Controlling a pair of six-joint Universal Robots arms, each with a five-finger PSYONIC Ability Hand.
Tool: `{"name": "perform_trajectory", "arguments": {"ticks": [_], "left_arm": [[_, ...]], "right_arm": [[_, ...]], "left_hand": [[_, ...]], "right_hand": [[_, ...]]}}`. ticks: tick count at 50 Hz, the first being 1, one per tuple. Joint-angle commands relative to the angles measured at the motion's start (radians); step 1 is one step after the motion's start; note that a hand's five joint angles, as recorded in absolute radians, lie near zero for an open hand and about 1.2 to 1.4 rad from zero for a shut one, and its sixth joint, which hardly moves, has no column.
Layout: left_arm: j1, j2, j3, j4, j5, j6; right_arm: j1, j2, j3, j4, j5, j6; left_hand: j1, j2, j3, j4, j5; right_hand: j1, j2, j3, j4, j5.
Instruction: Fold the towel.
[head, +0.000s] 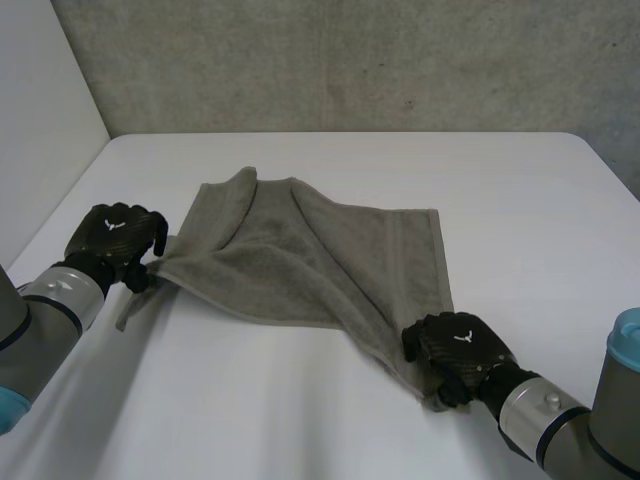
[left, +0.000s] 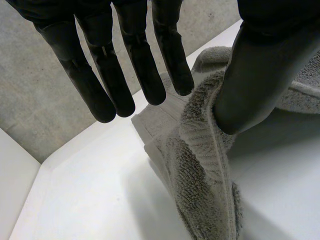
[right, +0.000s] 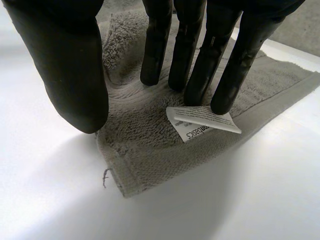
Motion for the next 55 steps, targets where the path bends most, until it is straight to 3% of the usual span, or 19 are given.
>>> {"name": "perform_trajectory", "arguments": {"ticks": [1, 28, 33, 35, 37, 41, 43, 49, 55], "left_arm": [[0.000, -0.002, 0.001, 0.000, -0.001, 0.000], [0.000, -0.006, 0.001, 0.001, 0.001, 0.000], [0.000, -0.006, 0.001, 0.001, -0.001, 0.000], [0.000, -0.006, 0.001, 0.001, -0.001, 0.000], [0.000, -0.006, 0.001, 0.001, -0.001, 0.000], [0.000, -0.006, 0.001, 0.001, 0.001, 0.000], [0.000, -0.006, -0.001, 0.001, -0.001, 0.000], [-0.001, -0.006, -0.002, 0.001, 0.001, 0.000], [-0.003, -0.005, -0.018, 0.004, 0.001, 0.000]], "right_arm": [[0.001, -0.016, 0.000, 0.019, -0.002, 0.009], [0.036, 0.020, -0.002, 0.003, -0.016, -0.005], [0.054, 0.047, -0.012, -0.018, -0.001, -0.028], [0.056, 0.046, -0.020, -0.026, 0.015, -0.051], [0.056, 0.043, -0.023, -0.026, 0.030, -0.063], [0.050, 0.038, -0.034, -0.027, 0.076, -0.083], [0.038, 0.032, -0.052, -0.026, 0.125, -0.103], [0.008, -0.017, -0.078, -0.024, 0.150, -0.138], [-0.165, -0.145, -0.081, -0.023, 0.142, -0.191]], "left_hand": [[-0.124, -0.118, -0.122, -0.126, -0.292], [-0.130, -0.124, -0.128, -0.132, -0.298], [-0.130, -0.124, -0.128, -0.132, -0.298], [-0.130, -0.124, -0.128, -0.132, -0.298], [-0.130, -0.124, -0.128, -0.132, -0.298], [-0.130, -0.124, -0.128, -0.132, -0.298], [-0.130, -0.124, -0.128, -0.132, -0.298], [-0.133, -0.127, -0.130, -0.135, -0.300], [-0.165, -0.159, -0.163, -0.167, -0.333]], "right_hand": [[0.008, 0.012, -0.001, 0.002, -0.004], [0.057, 0.062, 0.049, 0.052, 0.046], [0.295, 0.300, 0.287, 0.290, 0.284], [0.576, 0.581, 0.567, 0.570, 0.565], [0.687, 0.691, 0.678, 0.681, 0.675], [0.688, 0.692, 0.679, 0.682, 0.676], [0.688, 0.692, 0.679, 0.682, 0.676], [0.688, 0.692, 0.679, 0.682, 0.676], [0.688, 0.692, 0.679, 0.682, 0.676]]}}
